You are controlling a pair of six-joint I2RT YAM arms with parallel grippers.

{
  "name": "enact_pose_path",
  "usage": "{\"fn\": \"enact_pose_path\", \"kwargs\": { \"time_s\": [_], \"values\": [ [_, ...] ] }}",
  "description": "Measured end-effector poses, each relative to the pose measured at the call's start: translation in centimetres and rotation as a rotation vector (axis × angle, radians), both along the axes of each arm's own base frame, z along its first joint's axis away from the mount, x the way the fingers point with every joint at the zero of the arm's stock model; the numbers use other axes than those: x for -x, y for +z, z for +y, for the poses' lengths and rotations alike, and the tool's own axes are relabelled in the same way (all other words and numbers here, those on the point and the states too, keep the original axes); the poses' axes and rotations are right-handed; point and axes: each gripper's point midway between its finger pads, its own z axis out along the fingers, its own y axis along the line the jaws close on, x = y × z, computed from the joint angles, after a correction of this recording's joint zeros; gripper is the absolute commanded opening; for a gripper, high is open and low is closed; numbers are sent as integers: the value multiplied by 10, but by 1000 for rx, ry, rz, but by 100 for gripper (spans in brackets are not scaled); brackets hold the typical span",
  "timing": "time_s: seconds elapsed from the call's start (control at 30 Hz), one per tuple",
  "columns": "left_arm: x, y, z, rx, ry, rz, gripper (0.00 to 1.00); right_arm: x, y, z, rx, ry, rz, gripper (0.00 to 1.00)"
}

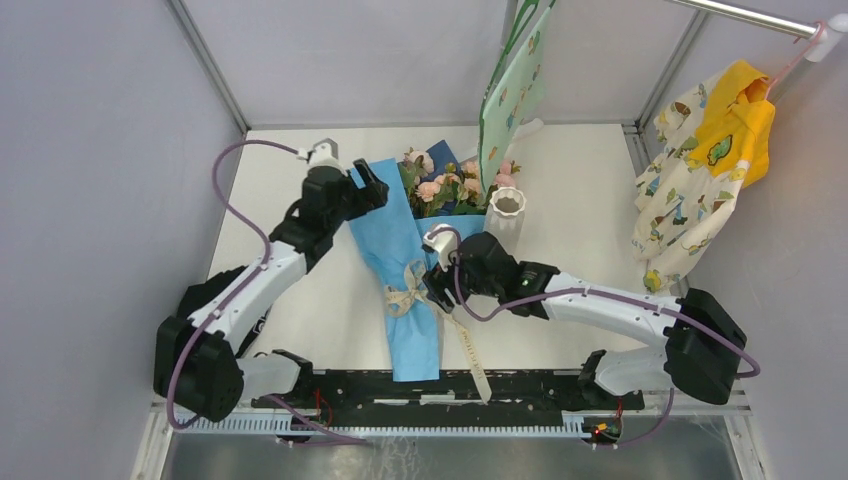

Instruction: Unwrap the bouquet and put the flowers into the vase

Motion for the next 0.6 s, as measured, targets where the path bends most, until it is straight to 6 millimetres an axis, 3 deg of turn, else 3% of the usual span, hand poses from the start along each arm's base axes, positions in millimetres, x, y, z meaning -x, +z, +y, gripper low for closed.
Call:
{"fn": "enact_pose_path", "kwargs": {
  "time_s": [0.1,0.2,0.33,0.6],
  "values": [
    [11,-49,-18,-65,-30,106,91,16,-39,-22,59,-25,55,66],
    [23,-65,-30,-102,-50,133,91,24,-67,-37,105,-53,87,62],
    [27,-70,-36,-118,-53,129,91,20,-78,-38,115,-83,85,57],
    [43,-113,-21,-175,-27,202,91,11,-89,-28,107,-103,76,50]
  ]
}}
